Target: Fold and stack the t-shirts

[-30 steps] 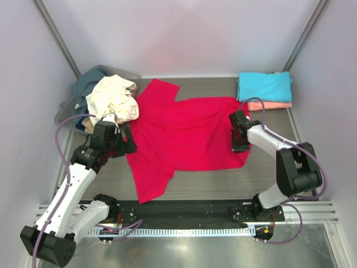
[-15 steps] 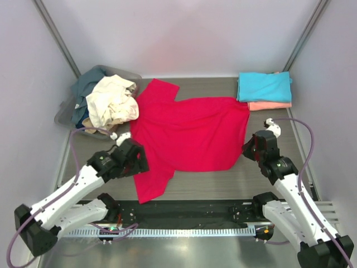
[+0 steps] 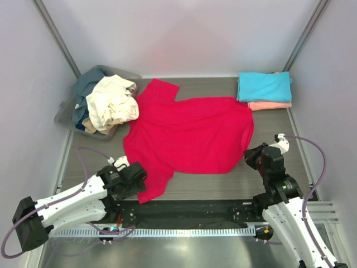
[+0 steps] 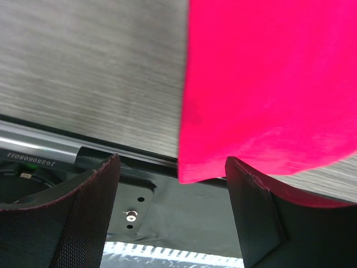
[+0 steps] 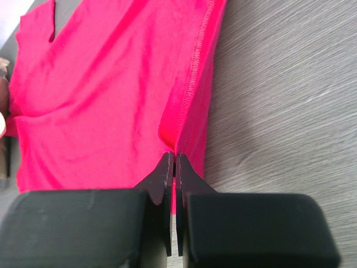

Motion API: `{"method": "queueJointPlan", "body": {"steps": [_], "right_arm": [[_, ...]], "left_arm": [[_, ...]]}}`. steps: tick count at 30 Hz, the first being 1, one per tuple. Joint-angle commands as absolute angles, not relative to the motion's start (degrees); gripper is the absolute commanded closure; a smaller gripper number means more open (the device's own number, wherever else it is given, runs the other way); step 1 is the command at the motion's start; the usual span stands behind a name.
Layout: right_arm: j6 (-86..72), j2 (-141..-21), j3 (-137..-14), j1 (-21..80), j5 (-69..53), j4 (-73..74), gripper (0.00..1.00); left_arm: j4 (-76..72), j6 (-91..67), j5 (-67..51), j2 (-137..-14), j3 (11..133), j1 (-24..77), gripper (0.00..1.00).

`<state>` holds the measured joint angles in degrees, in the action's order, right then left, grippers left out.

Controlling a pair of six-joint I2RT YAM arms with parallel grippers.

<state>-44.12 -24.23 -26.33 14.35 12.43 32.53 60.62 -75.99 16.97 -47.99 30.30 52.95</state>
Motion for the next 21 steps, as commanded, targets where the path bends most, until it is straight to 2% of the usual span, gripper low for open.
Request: {"method": "queueJointPlan", "body": {"steps": [1, 14, 21], "right_arm": [[-46.93, -23.47, -26.02, 14.24, 14.41, 31.82, 0.99], [-44.65, -29.62, -25.93, 14.24, 14.07, 28.83, 0.99], [-43.59, -31.82, -26.02, 14.24, 14.24, 27.78, 0.99]], "left_arm": [[57.4, -81.21, 15.82, -48.34, 29.09, 53.87, 0.23], [51.42, -83.85, 14.94, -50.1, 26.63, 56.07, 0.24], [50.63, -85.16, 13.54, -51.59, 26.37, 57.83, 0.3]]}}
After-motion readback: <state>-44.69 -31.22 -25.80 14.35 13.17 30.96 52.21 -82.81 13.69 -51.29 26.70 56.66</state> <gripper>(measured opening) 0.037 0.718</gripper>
